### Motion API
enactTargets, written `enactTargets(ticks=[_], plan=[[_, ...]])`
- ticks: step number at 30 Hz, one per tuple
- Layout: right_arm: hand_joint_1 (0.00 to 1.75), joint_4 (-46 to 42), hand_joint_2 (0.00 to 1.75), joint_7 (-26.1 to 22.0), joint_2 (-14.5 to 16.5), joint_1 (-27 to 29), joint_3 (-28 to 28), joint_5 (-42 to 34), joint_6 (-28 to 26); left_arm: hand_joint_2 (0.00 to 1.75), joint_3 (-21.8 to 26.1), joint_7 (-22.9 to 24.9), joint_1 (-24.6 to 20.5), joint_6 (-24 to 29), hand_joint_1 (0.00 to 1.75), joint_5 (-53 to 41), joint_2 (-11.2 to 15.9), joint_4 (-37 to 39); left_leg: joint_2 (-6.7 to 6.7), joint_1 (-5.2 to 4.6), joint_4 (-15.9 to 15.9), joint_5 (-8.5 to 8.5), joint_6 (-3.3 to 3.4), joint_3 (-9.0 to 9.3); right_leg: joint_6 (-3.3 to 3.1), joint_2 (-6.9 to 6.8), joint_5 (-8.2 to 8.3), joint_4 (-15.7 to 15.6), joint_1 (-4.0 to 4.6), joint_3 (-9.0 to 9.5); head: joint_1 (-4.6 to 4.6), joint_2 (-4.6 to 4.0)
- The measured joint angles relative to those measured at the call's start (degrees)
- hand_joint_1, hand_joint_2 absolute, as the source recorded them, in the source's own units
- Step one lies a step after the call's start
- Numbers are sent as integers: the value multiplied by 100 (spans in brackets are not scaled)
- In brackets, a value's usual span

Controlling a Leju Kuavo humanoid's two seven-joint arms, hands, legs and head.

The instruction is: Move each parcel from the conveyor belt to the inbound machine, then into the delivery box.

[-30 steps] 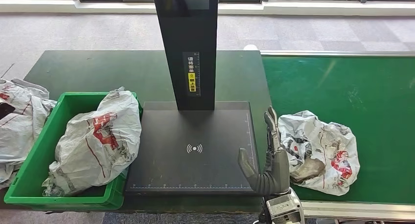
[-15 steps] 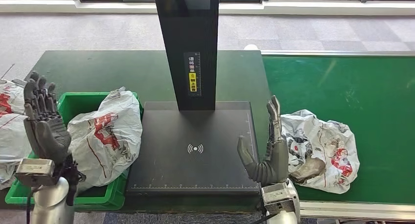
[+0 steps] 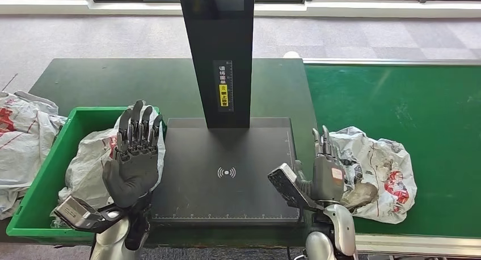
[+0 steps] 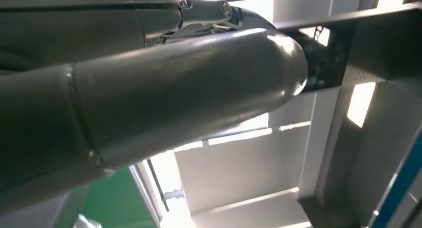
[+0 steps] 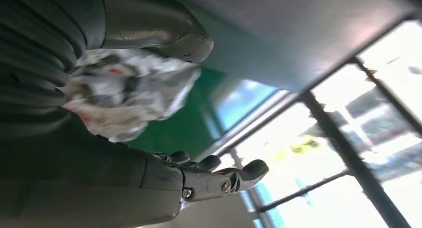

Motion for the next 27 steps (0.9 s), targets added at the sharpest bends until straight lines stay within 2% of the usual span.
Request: enactTargets(ticks=[2,8,13,19,27], plan=[[0,213,175,436,-79,28,-322,582,68,175,3,0,37,-239,0,90,-70,44,-3,-6,0,-1,6,-2,5,-2,0,0,-1,0,0,0],[0,600,175,953,-178,150,-1206,1080,271,175,16,0,82,-384,0,-198,-218,165,-6,-15,1,-6,13,-3,15,-4,-5,0,-2,-1,1,0],[0,854,175,945,-236,136,-1795,1043,272,175,15,0,86,-347,0,-354,-278,241,2,-15,1,-8,15,-3,15,1,-5,0,-2,-3,0,0],[0,1773,175,803,-406,-268,-2775,975,-105,175,-18,13,90,-129,0,-570,-328,251,-6,-17,1,-2,26,-5,24,-13,-4,0,-5,3,0,0],[0,2662,175,804,-627,-698,-3496,973,-566,175,-51,40,128,117,0,-708,-358,183,-3,-23,1,0,30,-3,29,-5,-1,0,-9,1,0,0]])
